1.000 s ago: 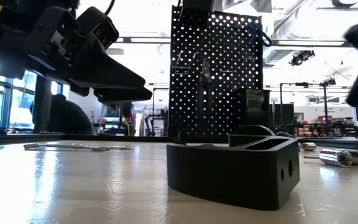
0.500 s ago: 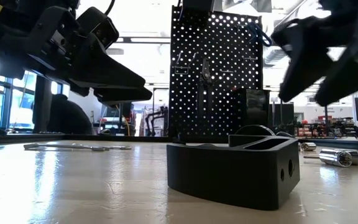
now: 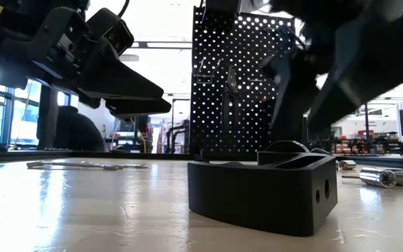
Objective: Hang tools onto peg board
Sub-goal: Hang the black clamp on the peg board
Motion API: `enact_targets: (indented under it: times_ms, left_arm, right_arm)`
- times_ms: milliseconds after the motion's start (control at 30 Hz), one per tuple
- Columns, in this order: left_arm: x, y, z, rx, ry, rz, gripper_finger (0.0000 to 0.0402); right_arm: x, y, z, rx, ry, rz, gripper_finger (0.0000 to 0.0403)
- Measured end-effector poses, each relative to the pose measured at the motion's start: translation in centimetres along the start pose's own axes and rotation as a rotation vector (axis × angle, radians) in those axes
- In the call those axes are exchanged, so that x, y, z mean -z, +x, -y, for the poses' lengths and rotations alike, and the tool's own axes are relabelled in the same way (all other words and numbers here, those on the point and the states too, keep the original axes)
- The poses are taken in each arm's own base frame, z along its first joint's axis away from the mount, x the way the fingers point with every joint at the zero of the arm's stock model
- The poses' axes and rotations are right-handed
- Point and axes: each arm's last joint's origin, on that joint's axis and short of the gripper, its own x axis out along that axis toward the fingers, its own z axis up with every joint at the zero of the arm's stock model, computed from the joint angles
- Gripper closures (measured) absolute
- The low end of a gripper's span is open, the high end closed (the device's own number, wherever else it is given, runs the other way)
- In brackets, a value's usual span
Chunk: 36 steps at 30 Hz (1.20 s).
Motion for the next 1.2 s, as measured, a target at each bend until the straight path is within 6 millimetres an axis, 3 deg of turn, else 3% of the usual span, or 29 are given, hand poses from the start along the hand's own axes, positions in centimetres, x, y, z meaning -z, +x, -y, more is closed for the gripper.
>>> enact_targets:
  times_ms: [267,867,1000,1200]
  left_arm:
    - [0.0,0.0,0.0,0.003,-0.005,-0.003,0.0202]
    - [0.1,0.0,0.1,0.005,0.000,-0.006,0.0202]
    - [0.1,0.0,0.0,0.003,0.000,-0.012,0.0202]
    - [0.1,0.0,0.0,0.003,0.005,-0.014,0.0202]
  right_arm:
    - [1.0,2.0,0.3,0.010,0.091,-0.056,0.0217]
    - [1.4,4.5,0.5,0.006,-0.002,-0.020,0.0219]
    - [1.4,4.5,0.5,0.005,-0.012,-0.020,0.0248]
    - [1.5,4.5,0.5,0.006,-0.014,-0.025,0.0344]
